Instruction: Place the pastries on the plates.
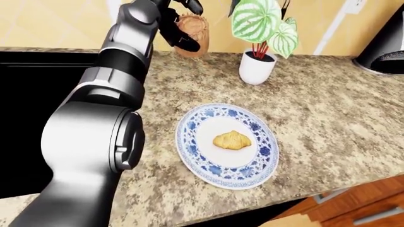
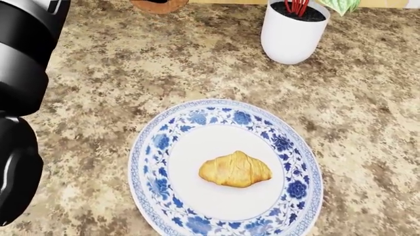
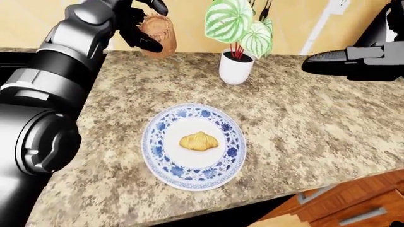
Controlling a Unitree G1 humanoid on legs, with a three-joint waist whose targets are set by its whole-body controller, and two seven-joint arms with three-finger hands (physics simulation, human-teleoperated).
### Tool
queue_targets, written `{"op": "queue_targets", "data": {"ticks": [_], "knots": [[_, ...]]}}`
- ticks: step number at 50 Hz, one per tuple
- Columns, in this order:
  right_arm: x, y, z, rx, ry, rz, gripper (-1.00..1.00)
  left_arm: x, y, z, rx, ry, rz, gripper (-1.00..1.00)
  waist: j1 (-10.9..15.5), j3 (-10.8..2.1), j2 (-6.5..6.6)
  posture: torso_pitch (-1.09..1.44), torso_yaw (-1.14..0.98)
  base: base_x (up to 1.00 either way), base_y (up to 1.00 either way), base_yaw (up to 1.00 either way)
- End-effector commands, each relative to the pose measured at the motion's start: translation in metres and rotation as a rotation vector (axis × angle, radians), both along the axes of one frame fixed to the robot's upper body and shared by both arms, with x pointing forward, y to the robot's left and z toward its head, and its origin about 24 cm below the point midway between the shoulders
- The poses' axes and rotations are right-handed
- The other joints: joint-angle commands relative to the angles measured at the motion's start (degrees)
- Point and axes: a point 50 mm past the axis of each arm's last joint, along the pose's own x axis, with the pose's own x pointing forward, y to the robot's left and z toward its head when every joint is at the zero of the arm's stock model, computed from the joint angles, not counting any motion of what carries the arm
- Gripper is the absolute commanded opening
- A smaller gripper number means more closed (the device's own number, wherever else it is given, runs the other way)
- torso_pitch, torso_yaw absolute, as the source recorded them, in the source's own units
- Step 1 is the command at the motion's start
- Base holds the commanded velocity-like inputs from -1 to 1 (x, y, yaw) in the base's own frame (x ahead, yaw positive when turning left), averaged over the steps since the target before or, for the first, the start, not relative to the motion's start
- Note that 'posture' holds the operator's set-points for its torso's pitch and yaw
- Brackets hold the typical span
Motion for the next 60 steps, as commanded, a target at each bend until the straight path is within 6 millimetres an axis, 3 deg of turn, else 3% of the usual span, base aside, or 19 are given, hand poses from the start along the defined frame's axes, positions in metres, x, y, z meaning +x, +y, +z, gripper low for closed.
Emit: {"op": "queue_targets", "data": {"ticks": [1,10,19,38,60], "knots": [[-0.002,0.001,0.012,-0.004,-0.065,-0.007,1.00,-0.008,-0.006,0.031,-0.011,-0.111,-0.028,-1.00,0.1,-1.41,0.13,-0.04,-0.27,0.00,0.00,0.00],[0.015,0.020,0.006,-0.002,-0.058,0.052,1.00,-0.017,-0.008,0.054,-0.065,-0.161,-0.066,-1.00,2.1,-1.69,0.23,-0.06,-0.25,0.00,0.00,0.00],[0.023,0.031,0.008,-0.002,-0.061,0.086,1.00,-0.020,-0.006,0.063,-0.079,-0.177,-0.076,-1.00,4.3,-1.72,0.82,-0.07,-0.21,0.00,0.00,0.00],[0.028,0.040,0.012,-0.013,-0.059,0.119,1.00,-0.022,-0.002,0.067,-0.092,-0.180,-0.073,-1.00,9.7,-1.91,1.65,-0.10,-0.15,0.00,0.00,0.00],[0.043,0.054,0.009,-0.022,-0.052,0.137,1.00,-0.025,0.008,0.069,-0.111,-0.185,-0.078,-1.00,17.9,-1.78,2.98,-0.12,-0.06,0.00,0.00,0.00]]}}
